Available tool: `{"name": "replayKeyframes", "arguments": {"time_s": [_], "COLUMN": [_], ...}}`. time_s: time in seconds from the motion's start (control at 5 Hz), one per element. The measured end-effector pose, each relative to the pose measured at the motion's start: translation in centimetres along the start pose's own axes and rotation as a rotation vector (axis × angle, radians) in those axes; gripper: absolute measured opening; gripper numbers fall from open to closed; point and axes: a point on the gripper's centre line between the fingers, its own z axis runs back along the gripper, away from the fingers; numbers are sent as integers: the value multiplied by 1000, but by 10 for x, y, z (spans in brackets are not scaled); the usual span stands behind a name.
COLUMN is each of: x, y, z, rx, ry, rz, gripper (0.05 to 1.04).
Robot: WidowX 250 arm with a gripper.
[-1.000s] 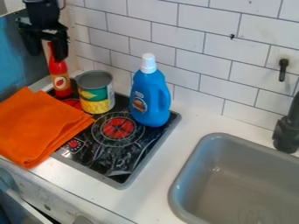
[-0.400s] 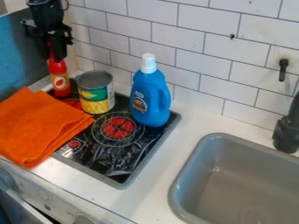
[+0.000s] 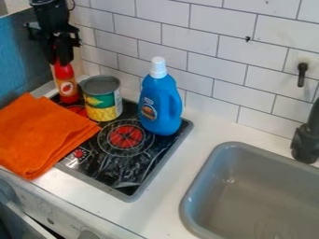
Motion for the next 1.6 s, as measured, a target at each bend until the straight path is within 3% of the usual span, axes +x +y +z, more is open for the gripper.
{"name": "replayKeyframes", "arguments": {"time_s": [0.2,0.4,0.6,0.8,1.0,1.2,1.6], "x": [-11,-39,-79,-104,-120,-134,-167], "y": [-8,-15,-19,-61,-101,-143,-165], "z": [43,85,96,86,77,57,49], "rx": [-4,44,144,14,-20,-84,-107], "ry": [-40,-65,71,163,102,37,58], "rz": [-37,-79,-108,-258,-382,-441,-462], "gripper": [359,359,359,359,359,359,359]}}
